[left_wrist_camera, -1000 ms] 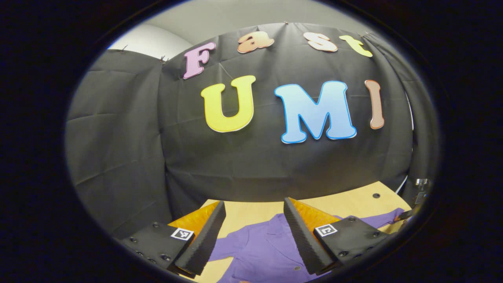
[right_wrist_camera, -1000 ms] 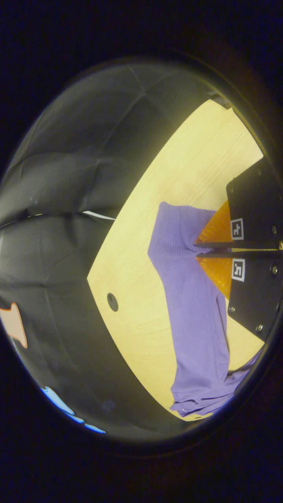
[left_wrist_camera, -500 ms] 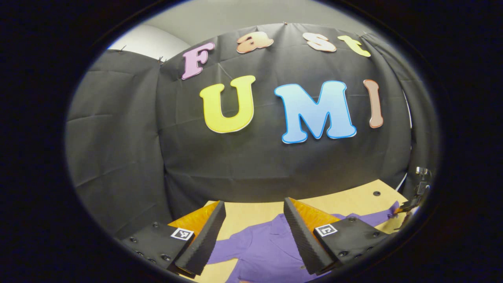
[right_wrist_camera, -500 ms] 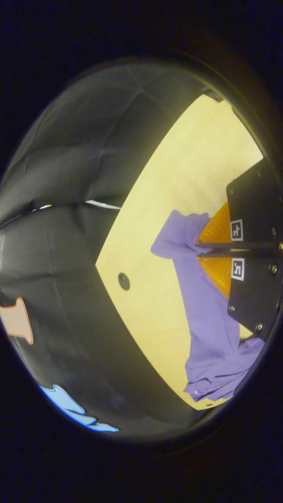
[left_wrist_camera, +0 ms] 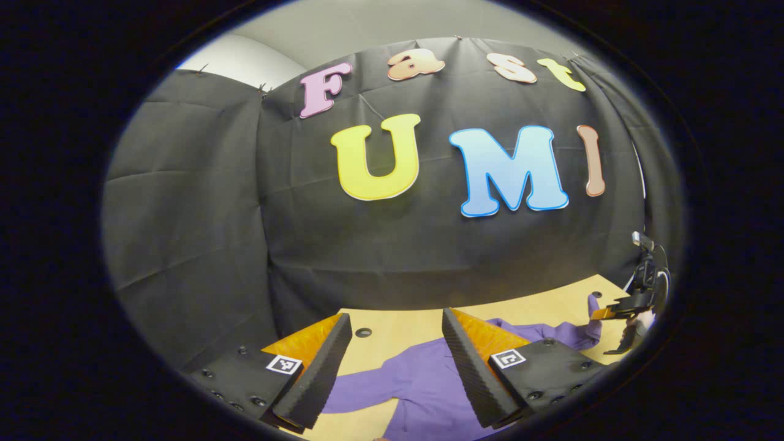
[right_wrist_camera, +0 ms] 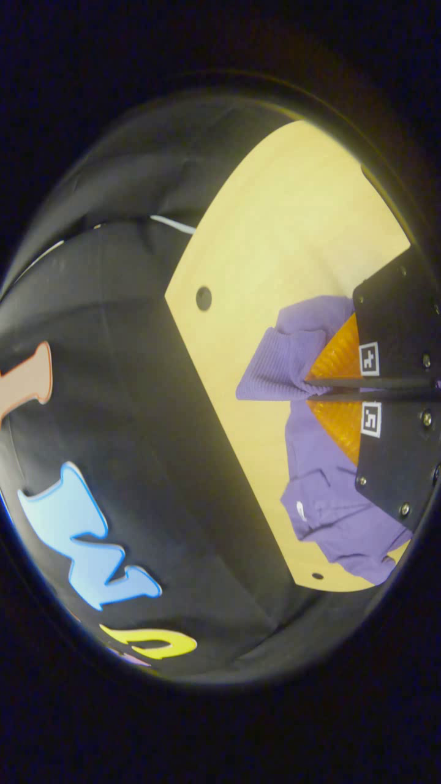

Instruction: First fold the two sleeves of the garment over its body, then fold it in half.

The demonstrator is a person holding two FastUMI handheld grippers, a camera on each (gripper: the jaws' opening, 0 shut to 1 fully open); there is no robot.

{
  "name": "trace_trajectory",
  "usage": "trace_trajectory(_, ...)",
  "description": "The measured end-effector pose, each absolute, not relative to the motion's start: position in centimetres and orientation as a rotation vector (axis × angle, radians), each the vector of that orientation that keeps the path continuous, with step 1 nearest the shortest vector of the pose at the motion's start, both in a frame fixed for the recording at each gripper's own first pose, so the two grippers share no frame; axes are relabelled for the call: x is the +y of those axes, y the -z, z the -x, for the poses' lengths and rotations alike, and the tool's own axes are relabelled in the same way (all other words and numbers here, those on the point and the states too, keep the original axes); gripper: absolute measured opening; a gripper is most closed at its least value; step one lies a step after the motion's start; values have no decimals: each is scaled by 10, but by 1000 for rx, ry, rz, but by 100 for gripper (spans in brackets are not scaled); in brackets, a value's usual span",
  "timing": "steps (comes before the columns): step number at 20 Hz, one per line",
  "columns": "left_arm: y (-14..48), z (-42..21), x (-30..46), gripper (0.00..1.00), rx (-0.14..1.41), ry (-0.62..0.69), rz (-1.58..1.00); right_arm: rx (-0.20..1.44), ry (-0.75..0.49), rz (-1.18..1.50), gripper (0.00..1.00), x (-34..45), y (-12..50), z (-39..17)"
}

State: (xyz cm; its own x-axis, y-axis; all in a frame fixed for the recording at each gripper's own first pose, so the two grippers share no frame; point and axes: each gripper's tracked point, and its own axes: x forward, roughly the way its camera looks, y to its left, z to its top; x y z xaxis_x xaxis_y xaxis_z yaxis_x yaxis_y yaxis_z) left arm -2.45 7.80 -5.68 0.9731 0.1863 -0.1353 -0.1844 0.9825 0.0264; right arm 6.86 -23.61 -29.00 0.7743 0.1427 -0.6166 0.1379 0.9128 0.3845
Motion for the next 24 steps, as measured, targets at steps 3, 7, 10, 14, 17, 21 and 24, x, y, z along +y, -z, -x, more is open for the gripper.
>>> trace_trajectory(3,63,35,109,100,138,-207,-17,693,-95,-424,2,-235,290,-70)
trace_trajectory(7,80,49,153,100,155,-239,-4,716,-201,-380,1,-234,295,-69)
trace_trajectory(10,97,57,187,99,176,-267,3,737,-273,-348,2,-237,289,-72)
trace_trajectory(14,123,70,232,96,208,-315,21,770,-358,-306,1,-232,280,-82)
trace_trajectory(17,139,77,261,99,227,-349,31,793,-410,-262,1,-233,269,-91)
trace_trajectory(21,161,83,287,93,247,-385,28,828,-450,-212,1,-226,272,-91)
trace_trajectory(24,175,88,304,98,262,-409,38,852,-470,-167,1,-221,273,-91)
